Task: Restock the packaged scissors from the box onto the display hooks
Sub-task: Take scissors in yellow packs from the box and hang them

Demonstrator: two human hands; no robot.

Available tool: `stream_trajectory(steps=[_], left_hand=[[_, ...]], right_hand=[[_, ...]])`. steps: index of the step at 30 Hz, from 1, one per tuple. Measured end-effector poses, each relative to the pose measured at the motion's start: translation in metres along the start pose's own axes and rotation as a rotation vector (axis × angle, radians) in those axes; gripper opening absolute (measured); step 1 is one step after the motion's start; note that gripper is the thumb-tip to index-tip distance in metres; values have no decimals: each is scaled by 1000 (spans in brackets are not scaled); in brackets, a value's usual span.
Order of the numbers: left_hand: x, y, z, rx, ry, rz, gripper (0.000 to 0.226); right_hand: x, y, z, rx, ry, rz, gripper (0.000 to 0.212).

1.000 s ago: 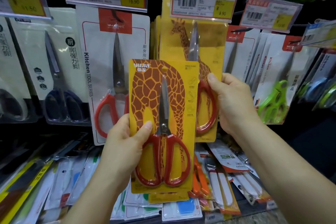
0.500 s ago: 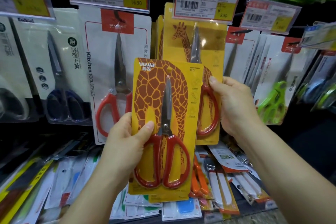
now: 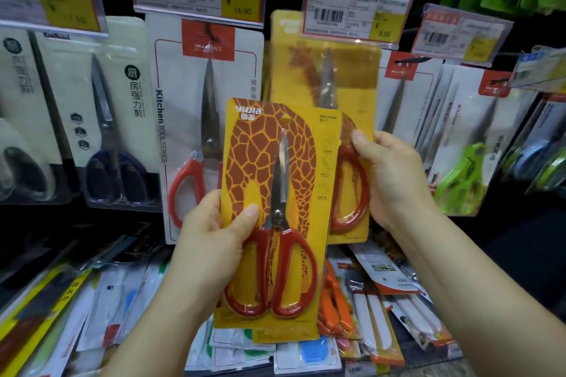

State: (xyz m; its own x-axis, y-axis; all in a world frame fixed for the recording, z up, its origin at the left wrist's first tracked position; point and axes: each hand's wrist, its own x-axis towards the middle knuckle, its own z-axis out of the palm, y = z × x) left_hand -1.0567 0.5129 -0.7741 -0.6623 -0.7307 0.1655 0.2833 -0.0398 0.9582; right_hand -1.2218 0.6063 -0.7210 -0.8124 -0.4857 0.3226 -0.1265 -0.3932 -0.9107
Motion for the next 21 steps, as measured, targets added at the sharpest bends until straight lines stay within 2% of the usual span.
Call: stream_trajectory(steps=[3,13,21], left_hand=[[-1,1,-2,-6,-16,2,11],[2,2,26,-14,64,65,11],[22,27,60,61,50,109,4]], right_hand=[[-4,6,-16,49,34,14,14],[-34,29,-64,-161,187,17,14],[-58,36,-96,-206,209,94,14]])
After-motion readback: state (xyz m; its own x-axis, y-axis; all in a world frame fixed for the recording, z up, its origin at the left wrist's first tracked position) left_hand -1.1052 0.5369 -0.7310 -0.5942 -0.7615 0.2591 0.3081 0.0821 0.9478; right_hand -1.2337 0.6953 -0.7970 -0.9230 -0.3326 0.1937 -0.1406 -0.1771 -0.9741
